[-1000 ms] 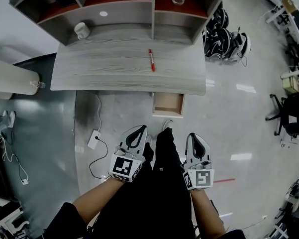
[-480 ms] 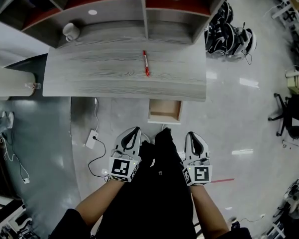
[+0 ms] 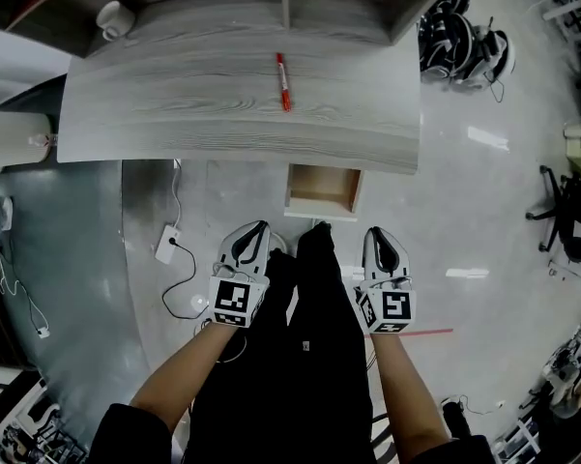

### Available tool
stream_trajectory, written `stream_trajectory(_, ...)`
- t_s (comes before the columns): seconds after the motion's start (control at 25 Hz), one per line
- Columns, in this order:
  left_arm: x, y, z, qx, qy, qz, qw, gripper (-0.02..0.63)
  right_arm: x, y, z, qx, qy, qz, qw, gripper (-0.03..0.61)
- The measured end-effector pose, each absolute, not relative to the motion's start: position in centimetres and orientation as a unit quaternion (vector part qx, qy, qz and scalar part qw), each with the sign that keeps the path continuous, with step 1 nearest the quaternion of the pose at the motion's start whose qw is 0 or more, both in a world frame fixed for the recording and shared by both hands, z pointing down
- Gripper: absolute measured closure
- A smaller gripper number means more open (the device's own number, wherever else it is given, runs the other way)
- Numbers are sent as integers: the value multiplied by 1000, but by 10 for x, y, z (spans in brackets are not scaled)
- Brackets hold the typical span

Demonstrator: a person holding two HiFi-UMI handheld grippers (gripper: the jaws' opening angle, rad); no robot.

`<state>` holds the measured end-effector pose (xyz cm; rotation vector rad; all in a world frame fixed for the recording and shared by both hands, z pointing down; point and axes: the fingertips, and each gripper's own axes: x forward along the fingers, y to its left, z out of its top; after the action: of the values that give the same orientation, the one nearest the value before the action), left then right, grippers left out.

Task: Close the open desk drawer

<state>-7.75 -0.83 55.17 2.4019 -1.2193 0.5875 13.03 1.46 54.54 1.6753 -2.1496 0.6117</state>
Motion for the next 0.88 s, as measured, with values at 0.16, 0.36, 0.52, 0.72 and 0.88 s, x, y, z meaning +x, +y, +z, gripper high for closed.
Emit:
stream_trajectory(0.16, -78, -3, 583, 849, -434, 214, 212, 598, 136, 24, 577, 576, -762, 215, 202, 558)
stream_trajectory(0.36, -84, 0, 617, 840, -447, 213, 222, 549, 135, 36, 616, 559, -768, 215, 225, 532)
stream_trajectory(0.52, -79, 8, 643, 845, -429, 233, 216, 482, 130, 38, 647, 537, -778, 214, 247, 497)
stream_trajectory(0.72, -60, 22, 677, 865, -376, 264, 202, 468, 127, 46, 697, 524, -769, 247, 270, 463)
stream_trajectory(0.88, -55, 21, 693, 862, -373, 276, 203, 460, 130, 53, 723, 524, -758, 260, 289, 459)
